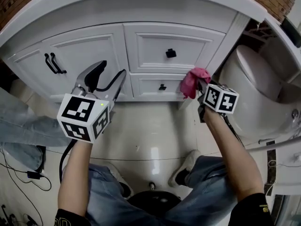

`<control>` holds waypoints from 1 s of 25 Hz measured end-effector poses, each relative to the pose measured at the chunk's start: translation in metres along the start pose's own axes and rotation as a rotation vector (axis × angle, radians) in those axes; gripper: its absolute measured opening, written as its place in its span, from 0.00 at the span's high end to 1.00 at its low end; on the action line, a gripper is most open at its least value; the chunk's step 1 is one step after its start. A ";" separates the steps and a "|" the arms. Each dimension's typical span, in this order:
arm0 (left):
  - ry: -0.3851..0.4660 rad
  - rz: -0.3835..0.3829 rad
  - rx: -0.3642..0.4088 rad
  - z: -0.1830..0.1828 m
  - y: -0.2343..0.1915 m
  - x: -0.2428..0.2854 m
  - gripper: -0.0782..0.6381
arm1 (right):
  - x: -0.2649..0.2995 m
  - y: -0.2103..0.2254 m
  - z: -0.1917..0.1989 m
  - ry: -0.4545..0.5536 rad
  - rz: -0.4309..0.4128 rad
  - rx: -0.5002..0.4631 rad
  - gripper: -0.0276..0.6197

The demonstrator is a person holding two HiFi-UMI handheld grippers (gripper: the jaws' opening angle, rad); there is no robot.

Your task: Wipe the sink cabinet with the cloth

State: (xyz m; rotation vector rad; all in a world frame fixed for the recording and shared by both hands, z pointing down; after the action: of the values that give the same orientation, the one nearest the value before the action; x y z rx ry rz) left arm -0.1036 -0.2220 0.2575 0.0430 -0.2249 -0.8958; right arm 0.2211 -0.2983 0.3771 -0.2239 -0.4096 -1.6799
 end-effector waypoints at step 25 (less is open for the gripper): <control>-0.014 -0.018 0.024 0.012 -0.015 0.004 0.56 | 0.043 -0.178 0.044 -0.100 -0.387 -0.142 0.84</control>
State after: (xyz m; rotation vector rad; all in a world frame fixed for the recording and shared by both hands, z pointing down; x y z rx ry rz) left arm -0.1150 -0.2334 0.2684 0.0612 -0.2483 -0.9119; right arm 0.0357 -0.3013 0.4091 -0.3515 -0.4283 -2.0870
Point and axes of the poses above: the fingertips, and each gripper's own axes: x forward along the fingers, y to its right, z out of its underside, the point moved 4 cm from there along -x, backward along the fingers, and after that the axes turned 9 degrees about z, right-handed, at the moved point
